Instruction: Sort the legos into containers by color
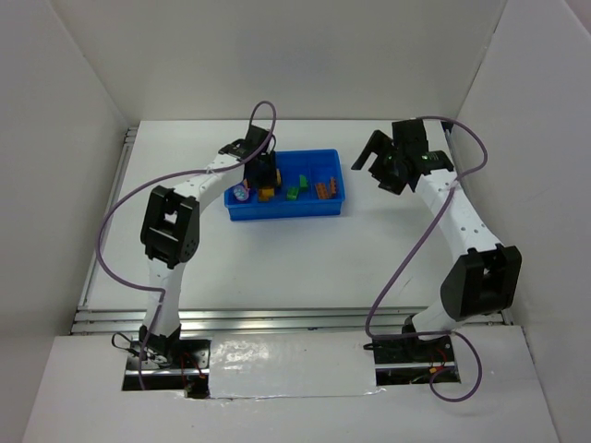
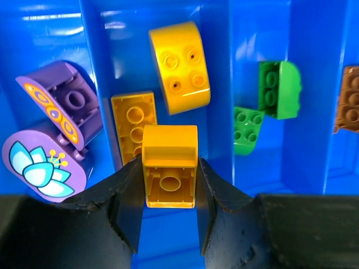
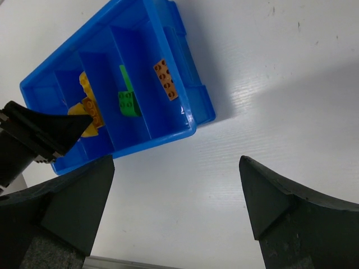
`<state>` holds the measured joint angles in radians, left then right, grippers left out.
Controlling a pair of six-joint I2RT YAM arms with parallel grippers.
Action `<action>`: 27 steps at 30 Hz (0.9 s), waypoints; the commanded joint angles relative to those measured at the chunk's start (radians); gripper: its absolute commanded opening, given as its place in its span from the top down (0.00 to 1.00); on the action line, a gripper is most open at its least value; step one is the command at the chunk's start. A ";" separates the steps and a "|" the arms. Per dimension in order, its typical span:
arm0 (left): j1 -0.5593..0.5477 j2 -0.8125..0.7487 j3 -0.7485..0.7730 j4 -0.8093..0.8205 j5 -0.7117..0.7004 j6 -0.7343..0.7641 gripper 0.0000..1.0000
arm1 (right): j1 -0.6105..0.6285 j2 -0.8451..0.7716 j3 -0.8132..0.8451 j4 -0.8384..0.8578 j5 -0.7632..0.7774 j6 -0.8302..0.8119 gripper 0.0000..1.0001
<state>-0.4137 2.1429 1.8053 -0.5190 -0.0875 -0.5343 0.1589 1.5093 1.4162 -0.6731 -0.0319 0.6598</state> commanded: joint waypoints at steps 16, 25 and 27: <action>0.004 -0.250 0.132 -0.012 -0.023 0.017 0.01 | -0.004 -0.001 0.073 0.009 -0.037 -0.032 0.00; 0.019 -0.478 0.048 -0.203 -0.326 0.007 0.00 | 0.002 -0.168 0.089 0.021 -0.010 -0.184 0.00; 0.023 -0.538 -0.064 -0.225 -0.369 0.002 0.00 | 0.014 -0.220 0.084 -0.006 0.030 -0.215 0.00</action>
<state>-0.4019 1.6882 1.8290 -0.6460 -0.3222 -0.5274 0.1623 1.4227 1.4422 -0.6754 -0.0605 0.5255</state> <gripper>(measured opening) 0.995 0.997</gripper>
